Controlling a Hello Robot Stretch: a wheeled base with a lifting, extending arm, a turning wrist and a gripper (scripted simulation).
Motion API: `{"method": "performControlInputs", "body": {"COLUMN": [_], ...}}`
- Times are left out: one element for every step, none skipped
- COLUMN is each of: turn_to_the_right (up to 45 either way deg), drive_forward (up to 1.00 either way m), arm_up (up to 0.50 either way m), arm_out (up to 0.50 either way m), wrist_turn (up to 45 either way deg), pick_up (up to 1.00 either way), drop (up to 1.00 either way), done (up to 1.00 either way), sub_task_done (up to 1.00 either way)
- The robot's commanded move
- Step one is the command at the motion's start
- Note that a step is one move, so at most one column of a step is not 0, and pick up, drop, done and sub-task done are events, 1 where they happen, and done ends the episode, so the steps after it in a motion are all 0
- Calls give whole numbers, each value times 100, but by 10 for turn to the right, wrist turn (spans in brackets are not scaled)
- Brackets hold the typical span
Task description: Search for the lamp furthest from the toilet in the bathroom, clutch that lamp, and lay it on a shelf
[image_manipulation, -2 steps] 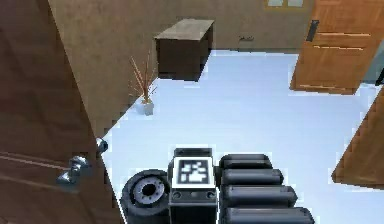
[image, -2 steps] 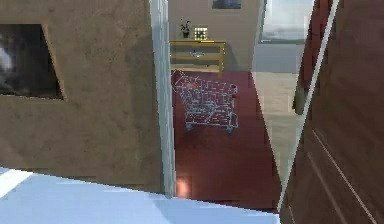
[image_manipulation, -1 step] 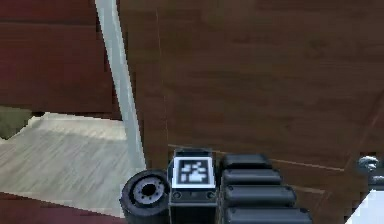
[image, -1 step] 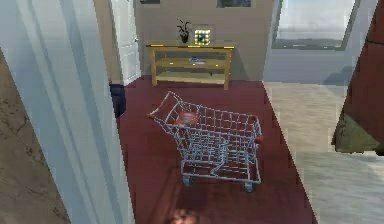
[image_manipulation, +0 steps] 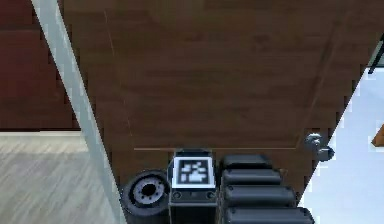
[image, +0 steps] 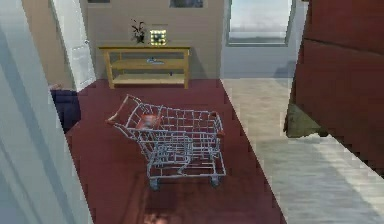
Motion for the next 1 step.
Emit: {"method": "performControlInputs", "body": {"turn_to_the_right": [0], "drive_forward": [20], "arm_up": [0], "arm_out": [0], "wrist_turn": [0], "pick_up": [0], "drop": [0], "done": [0], "sub_task_done": [0]}}
